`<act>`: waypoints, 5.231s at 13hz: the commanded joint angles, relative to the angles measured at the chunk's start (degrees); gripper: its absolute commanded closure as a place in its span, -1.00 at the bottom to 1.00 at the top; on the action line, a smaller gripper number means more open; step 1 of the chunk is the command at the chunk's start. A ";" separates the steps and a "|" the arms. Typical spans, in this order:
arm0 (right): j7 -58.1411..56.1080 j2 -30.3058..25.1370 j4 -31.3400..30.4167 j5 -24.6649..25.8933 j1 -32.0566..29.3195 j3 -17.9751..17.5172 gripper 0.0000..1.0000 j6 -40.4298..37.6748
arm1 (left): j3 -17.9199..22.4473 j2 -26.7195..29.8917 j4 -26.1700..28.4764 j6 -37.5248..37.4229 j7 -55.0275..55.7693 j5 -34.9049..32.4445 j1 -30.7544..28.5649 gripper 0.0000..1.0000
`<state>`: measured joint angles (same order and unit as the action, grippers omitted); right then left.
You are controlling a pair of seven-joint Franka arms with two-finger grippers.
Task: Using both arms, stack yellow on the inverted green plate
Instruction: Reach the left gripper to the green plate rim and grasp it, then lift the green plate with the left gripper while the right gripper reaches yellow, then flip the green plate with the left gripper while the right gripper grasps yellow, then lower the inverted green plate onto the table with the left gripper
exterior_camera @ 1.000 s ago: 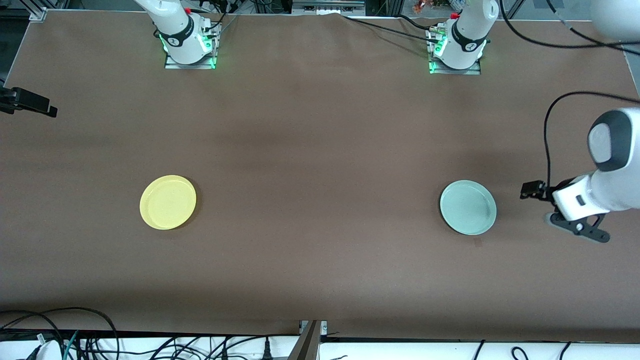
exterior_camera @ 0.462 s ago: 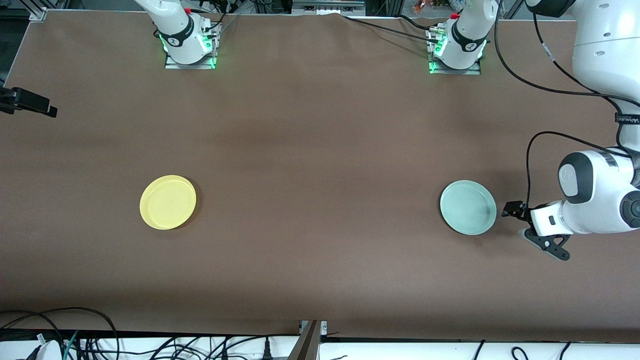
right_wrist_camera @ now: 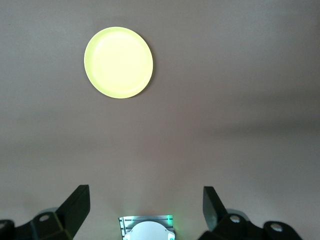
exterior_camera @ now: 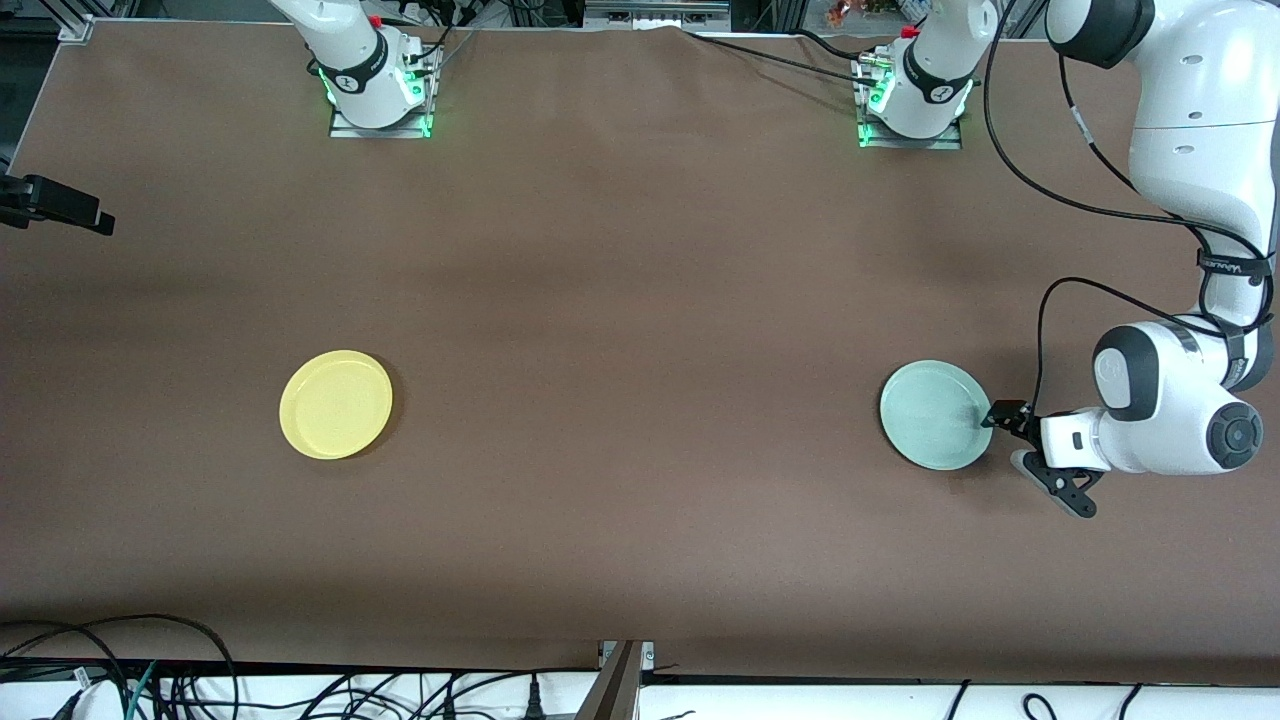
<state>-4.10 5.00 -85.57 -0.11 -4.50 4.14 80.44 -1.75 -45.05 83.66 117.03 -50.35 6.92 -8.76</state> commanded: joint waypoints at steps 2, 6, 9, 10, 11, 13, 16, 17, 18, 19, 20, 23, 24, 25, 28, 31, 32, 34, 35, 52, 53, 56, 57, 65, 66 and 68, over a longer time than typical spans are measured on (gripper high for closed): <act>-0.21 0.27 0.22 -0.69 -0.51 0.16 -1.00 0.16 | -0.27 0.23 2.11 1.96 -3.62 1.61 0.24 -1.00; -0.12 0.27 0.31 -0.86 -0.42 0.16 -1.00 0.16 | -0.98 0.67 7.66 9.35 -7.04 1.17 -0.11 -1.00; 0.05 0.27 0.31 -0.77 -0.25 -0.01 -1.00 0.16 | -0.98 0.75 7.23 9.97 -9.59 0.90 -0.03 -0.27; 0.05 0.27 0.31 -0.77 -0.25 -0.10 -1.00 0.16 | -0.98 0.84 6.96 9.89 -9.68 0.82 -0.03 0.21; 0.05 0.27 0.31 -0.86 -0.25 -0.01 -1.00 0.07 | -0.98 1.02 7.13 9.62 -9.77 0.81 -0.03 0.64; -0.12 0.27 0.31 -0.77 -0.42 0.07 -1.00 0.16 | -0.98 0.93 7.40 9.53 -9.86 0.81 -0.12 1.00; -1.08 0.79 0.31 -0.86 -0.42 0.07 -1.00 0.25 | -1.06 1.80 6.70 8.57 -10.82 0.81 0.23 1.00; -1.26 1.58 0.31 -0.77 -0.42 0.07 -1.00 0.60 | -1.06 2.85 6.69 8.39 -10.56 0.81 0.93 1.00; -1.27 1.85 0.31 -0.77 -0.42 0.07 -1.00 0.95 | -0.89 4.95 6.69 7.26 -10.38 0.73 2.24 1.00; -1.27 2.29 0.22 -0.77 -0.60 0.16 -1.00 1.47 | -0.71 6.71 6.69 5.94 -10.12 -0.93 3.91 1.00; -1.18 4.64 0.22 -0.86 -0.86 0.16 -1.00 1.65 | -0.63 8.65 6.69 5.50 -8.73 -3.29 5.23 1.00; -3.36 9.74 0.22 -1.03 -1.30 0.60 -1.00 5.41 | -0.71 13.05 5.82 2.25 1.35 -10.59 10.50 1.00; -3.64 11.85 0.14 -1.12 -1.39 0.60 -1.00 7.87 | -0.71 13.32 4.60 0.24 6.09 -12.87 12.78 1.00; -3.55 13.79 0.14 -1.47 -1.65 0.60 -1.00 9.20 | -0.63 13.67 2.58 -2.31 10.06 -16.12 15.50 1.00; -3.55 21.69 -0.13 -5.85 -2.97 0.60 -1.00 15.08 | -0.63 13.67 -3.22 -10.83 22.27 -26.05 24.37 1.00; -3.55 28.90 -0.83 -6.84 -3.50 0.25 -1.00 23.95 | -0.45 13.59 -3.76 -18.91 41.56 -38.60 35.61 1.00; -3.55 30.06 -0.83 -7.01 -3.41 -0.01 -1.00 25.20 | -0.62 13.41 -3.68 -22.42 50.78 -42.91 39.14 1.00; -3.64 32.16 -0.92 -10.86 -3.23 -0.19 -1.00 27.22 | -0.54 11.14 -3.50 -28.50 63.48 -49.95 46.26 1.00; -3.64 34.00 -1.18 -12.79 -3.15 -0.19 -1.00 28.97 | -0.54 9.91 -3.50 -29.91 66.49 -53.12 48.64 1.00; -5.92 37.01 -6.46 -13.78 -1.04 -0.28 0.20 36.81 | 0.96 -10.40 -11.32 -40.30 94.82 -76.88 66.86 1.00; -5.92 37.01 -6.54 -14.30 -1.04 -0.28 0.20 36.81 | 0.87 -11.19 -11.50 -40.39 95.52 -76.62 67.38 1.00; -5.92 37.19 -6.63 -14.31 -1.04 -0.28 0.20 36.81 | 0.78 -13.13 -11.76 -40.74 98.24 -76.53 68.79 1.00; -5.92 37.27 -6.63 -14.31 -1.04 -0.28 0.40 36.81 | 0.52 -13.05 -11.76 -40.48 98.51 -76.18 68.96 1.00; -7.33 36.75 -5.41 -14.75 -1.04 -0.36 1.00 36.02 | -0.01 -13.31 -16.49 -34.42 101.33 -64.78 69.67 -1.00; -8.11 36.66 -4.62 -14.75 -1.04 -0.36 1.00 35.67 | -0.10 -13.13 -16.68 -33.02 101.67 -62.40 69.58 -1.00; -8.39 36.66 -2.78 -14.75 -1.04 -0.36 1.00 33.57 | -0.10 -13.05 -16.68 -29.42 105.09 -57.57 69.23 -1.00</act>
<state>-11.17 42.21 -89.87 -13.62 -5.26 3.90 116.01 -1.60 -56.84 69.49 85.52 52.26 -54.54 61.11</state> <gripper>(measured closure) 0.978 0.286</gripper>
